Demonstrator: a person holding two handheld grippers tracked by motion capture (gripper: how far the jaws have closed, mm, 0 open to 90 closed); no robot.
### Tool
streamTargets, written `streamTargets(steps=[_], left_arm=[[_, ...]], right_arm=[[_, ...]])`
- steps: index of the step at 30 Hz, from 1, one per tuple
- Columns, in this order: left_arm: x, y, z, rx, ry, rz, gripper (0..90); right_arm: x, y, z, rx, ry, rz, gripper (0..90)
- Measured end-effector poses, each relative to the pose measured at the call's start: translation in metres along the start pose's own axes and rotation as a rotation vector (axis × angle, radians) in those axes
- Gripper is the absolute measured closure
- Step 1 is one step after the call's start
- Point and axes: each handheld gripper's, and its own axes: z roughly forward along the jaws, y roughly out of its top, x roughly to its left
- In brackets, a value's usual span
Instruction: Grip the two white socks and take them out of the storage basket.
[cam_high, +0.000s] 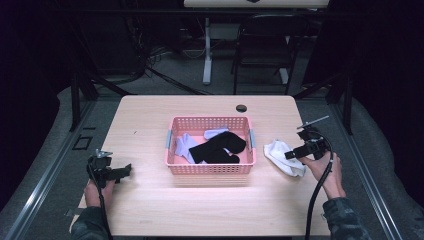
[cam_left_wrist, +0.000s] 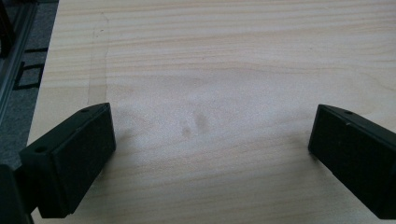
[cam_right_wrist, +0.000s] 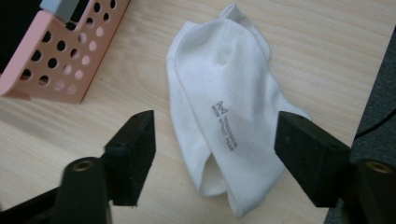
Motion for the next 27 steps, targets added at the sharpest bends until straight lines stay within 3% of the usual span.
streamTargets(steps=[5, 12, 18, 27], left_arm=[[0.0, 0.0, 0.0, 0.0, 0.0, 0.0, 0.5], [0.0, 0.0, 0.0, 0.0, 0.0, 0.0, 0.5], [0.0, 0.0, 0.0, 0.0, 0.0, 0.0, 0.5], [0.0, 0.0, 0.0, 0.0, 0.0, 0.0, 0.5]], right_arm=[[0.003, -0.016, -0.01, -0.025, 0.008, -0.018, 16.4], [0.001, -0.042, -0.017, -0.044, -0.011, -0.025, 7.6], [-0.003, -0.066, -0.018, -0.068, -0.026, -0.038, 5.2], [-0.008, -0.093, -0.014, -0.046, -0.036, -0.019, 0.0]])
